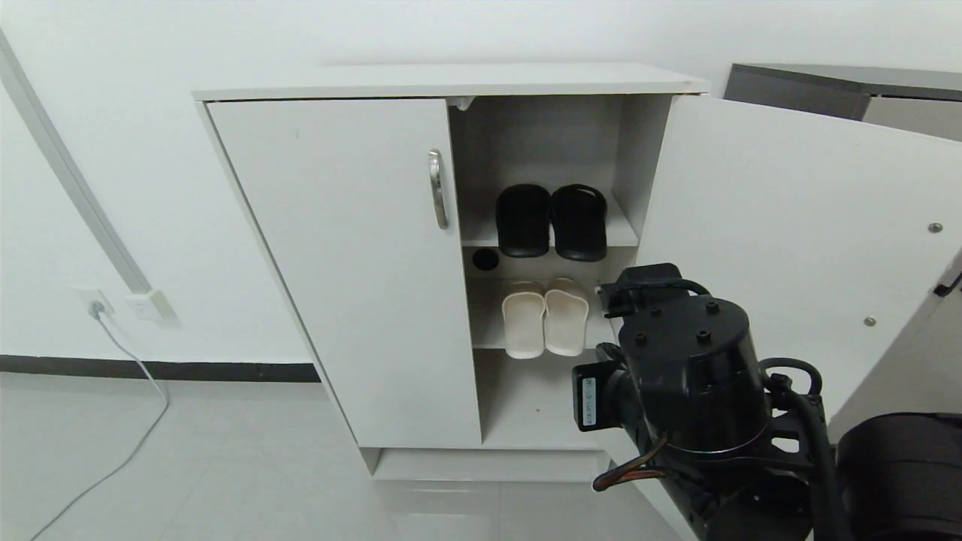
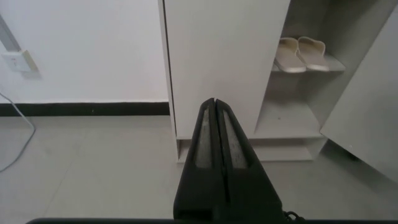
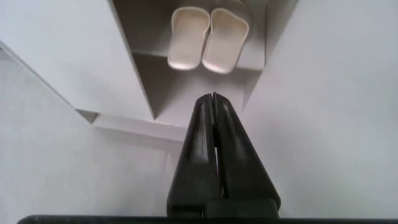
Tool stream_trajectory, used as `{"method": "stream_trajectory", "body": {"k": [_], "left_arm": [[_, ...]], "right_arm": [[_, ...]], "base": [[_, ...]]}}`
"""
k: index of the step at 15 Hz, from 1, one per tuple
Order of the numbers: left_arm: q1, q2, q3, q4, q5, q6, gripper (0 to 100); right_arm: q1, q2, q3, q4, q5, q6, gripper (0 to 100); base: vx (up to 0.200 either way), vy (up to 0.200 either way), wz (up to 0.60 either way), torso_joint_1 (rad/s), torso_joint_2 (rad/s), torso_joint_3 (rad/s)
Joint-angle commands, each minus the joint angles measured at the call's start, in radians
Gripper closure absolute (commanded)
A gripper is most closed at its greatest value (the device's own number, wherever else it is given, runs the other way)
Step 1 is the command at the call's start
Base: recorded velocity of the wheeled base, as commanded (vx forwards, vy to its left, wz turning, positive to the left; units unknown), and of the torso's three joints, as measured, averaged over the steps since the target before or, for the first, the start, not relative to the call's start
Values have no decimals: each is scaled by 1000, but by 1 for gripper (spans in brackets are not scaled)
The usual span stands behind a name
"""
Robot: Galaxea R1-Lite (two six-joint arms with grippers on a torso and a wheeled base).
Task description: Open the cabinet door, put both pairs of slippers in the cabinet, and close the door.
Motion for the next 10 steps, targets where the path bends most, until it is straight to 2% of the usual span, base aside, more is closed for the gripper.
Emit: {"method": "stream_trajectory", "body": {"k": [1, 10], "left_arm": [[0, 0, 0, 0, 0, 1, 100], [0, 0, 0, 0, 0, 1, 100]], "right_arm": [[-5, 11, 3, -2, 0, -1, 100], [-11, 24, 4, -3, 0, -3, 100]], "base": [[0, 0, 0, 0, 0, 0], [0, 0, 0, 0, 0, 0]]}}
